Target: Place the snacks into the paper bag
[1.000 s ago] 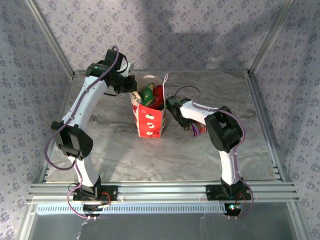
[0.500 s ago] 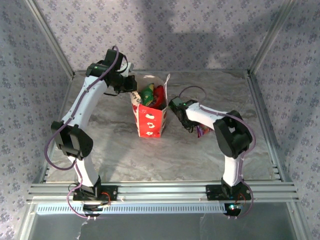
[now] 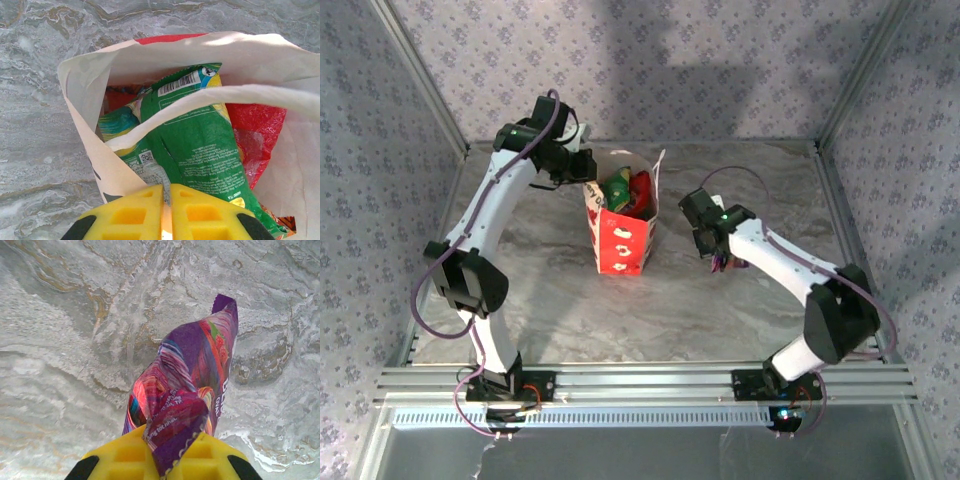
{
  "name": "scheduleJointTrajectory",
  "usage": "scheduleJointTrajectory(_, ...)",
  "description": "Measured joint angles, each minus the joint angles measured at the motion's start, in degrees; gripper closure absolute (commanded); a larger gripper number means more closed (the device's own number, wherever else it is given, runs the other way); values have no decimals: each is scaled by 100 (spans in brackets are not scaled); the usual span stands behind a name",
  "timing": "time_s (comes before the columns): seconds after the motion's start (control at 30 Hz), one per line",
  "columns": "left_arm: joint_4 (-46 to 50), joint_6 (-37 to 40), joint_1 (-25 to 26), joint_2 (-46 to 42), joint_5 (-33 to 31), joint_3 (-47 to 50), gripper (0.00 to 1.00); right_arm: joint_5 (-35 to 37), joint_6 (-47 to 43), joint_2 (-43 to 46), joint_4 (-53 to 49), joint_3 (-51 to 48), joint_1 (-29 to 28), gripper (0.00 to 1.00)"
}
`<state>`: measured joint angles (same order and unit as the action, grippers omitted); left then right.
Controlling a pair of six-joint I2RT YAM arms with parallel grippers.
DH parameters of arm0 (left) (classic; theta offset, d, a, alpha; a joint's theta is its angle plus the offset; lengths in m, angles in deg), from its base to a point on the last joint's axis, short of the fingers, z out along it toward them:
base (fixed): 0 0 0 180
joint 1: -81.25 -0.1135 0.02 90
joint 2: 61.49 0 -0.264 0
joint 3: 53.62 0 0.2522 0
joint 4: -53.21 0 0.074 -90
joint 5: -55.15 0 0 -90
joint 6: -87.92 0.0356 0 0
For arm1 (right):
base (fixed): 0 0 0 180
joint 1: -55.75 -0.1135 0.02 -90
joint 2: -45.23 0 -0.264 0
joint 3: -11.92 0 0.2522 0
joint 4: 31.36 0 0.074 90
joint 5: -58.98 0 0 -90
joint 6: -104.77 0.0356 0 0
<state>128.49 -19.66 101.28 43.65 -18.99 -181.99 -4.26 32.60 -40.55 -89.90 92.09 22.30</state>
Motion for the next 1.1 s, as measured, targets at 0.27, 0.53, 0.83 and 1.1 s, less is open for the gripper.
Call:
scheduleJointTrajectory(0.27, 9, 17, 0, 0, 0, -11, 87, -223, 111, 1029, 2, -127, 11, 100)
scheduleJointTrajectory(0.53, 17, 20, 0, 0, -2, -17, 87, -393, 236, 1552, -31, -118, 2, 100)
scheduleJointTrajectory(0.83, 50, 59, 0, 9, -4, -66, 87, -415, 275, 1860, -240, 555, -227, 100)
scheduleJointTrajectory(1.1, 90, 61, -4, 11, -4, -83, 87, -330, 118, 1980, -345, 1252, -525, 100)
